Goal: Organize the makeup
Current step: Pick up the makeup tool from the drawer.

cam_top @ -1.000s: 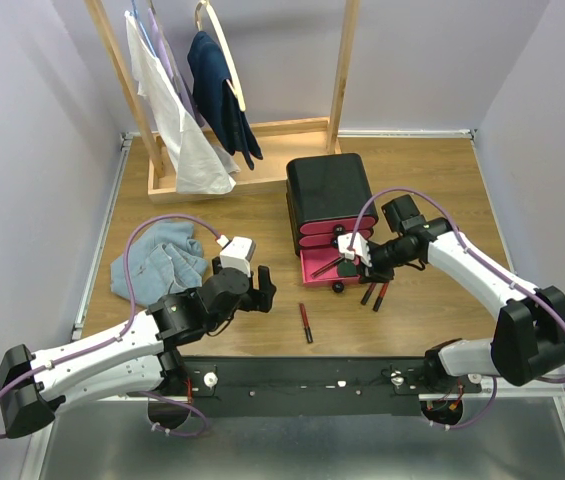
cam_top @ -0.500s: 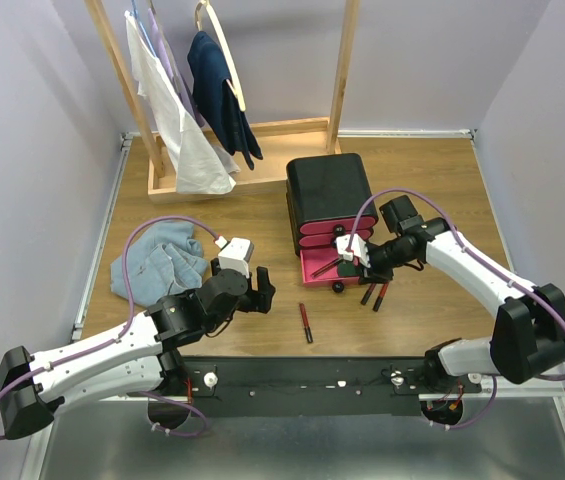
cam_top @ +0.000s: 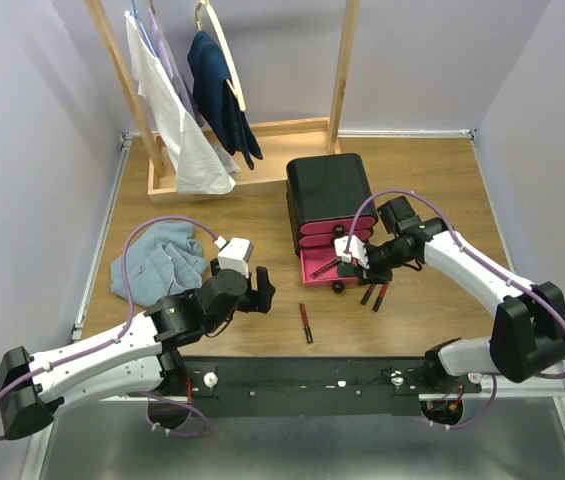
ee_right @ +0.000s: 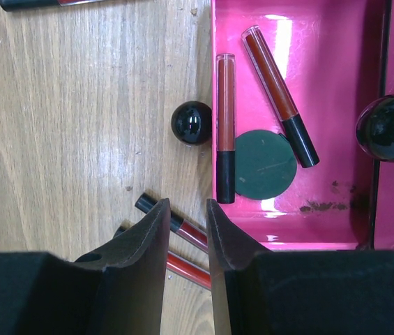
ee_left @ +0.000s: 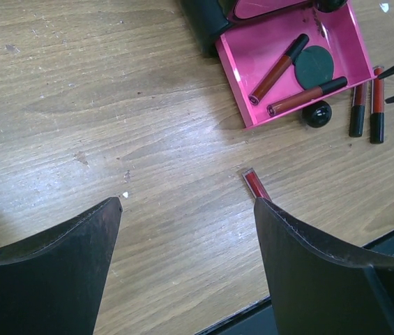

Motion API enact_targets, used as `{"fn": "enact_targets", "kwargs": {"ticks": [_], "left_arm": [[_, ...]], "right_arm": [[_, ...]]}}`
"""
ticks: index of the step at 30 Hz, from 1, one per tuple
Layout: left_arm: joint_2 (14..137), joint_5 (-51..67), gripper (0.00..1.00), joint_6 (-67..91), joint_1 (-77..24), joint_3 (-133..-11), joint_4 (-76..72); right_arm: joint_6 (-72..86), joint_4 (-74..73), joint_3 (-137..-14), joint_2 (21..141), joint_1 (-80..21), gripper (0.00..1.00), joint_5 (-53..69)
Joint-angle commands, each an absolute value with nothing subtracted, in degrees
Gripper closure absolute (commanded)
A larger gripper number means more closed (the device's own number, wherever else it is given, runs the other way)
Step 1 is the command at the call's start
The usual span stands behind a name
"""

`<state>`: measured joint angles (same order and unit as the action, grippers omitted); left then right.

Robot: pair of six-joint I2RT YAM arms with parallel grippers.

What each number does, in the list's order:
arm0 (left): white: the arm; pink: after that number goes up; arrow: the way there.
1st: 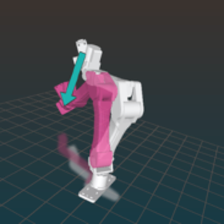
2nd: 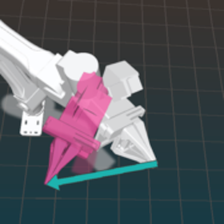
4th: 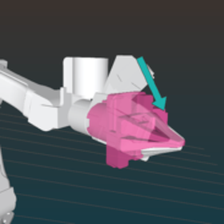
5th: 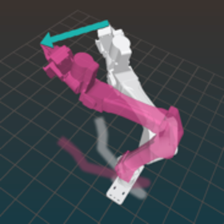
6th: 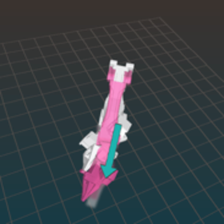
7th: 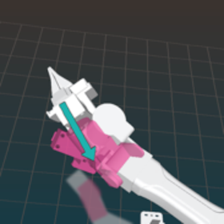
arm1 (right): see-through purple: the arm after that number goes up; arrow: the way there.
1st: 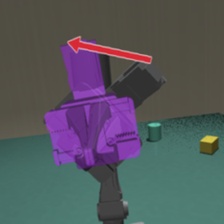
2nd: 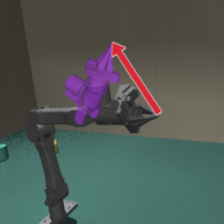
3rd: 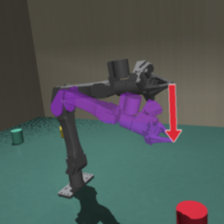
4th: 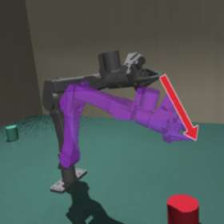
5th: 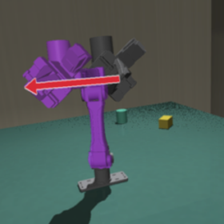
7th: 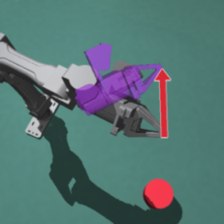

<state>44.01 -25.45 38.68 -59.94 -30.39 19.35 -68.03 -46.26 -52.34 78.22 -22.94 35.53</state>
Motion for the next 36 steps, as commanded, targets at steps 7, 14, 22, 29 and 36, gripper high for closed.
{"fn": "enact_targets", "kwargs": {"ticks": [7, 14, 22, 29, 36], "left_arm": [[42.98, -26.37, 0.14, 39.38, -59.33, -29.71, 18.37], [42.72, -26.37, 0.14, 39.46, -59.15, -29.53, 18.28], [41.49, -26.54, 0.13, 39.9, -58.89, -29.0, 18.81], [39.55, -27.07, 0.13, 40.6, -58.89, -28.04, 19.6], [39.11, -27.16, 0.13, 40.96, -58.89, -27.42, 19.69]], "right_arm": [[-69.52, -45.44, -53.96, 79.19, -23.9, 0.65, 33.84], [-70.84, -45.44, -54.14, 79.89, -24.26, 0.65, 32.96], [-71.1, -42.89, -55.81, 81.56, -25.31, 0.65, 30.76], [-70.93, -38.42, -56.17, 80.34, -25.4, 0.67, 28.57], [-71.54, -32.88, -55.37, 82.09, -26.28, 0.67, 23.48]]}}
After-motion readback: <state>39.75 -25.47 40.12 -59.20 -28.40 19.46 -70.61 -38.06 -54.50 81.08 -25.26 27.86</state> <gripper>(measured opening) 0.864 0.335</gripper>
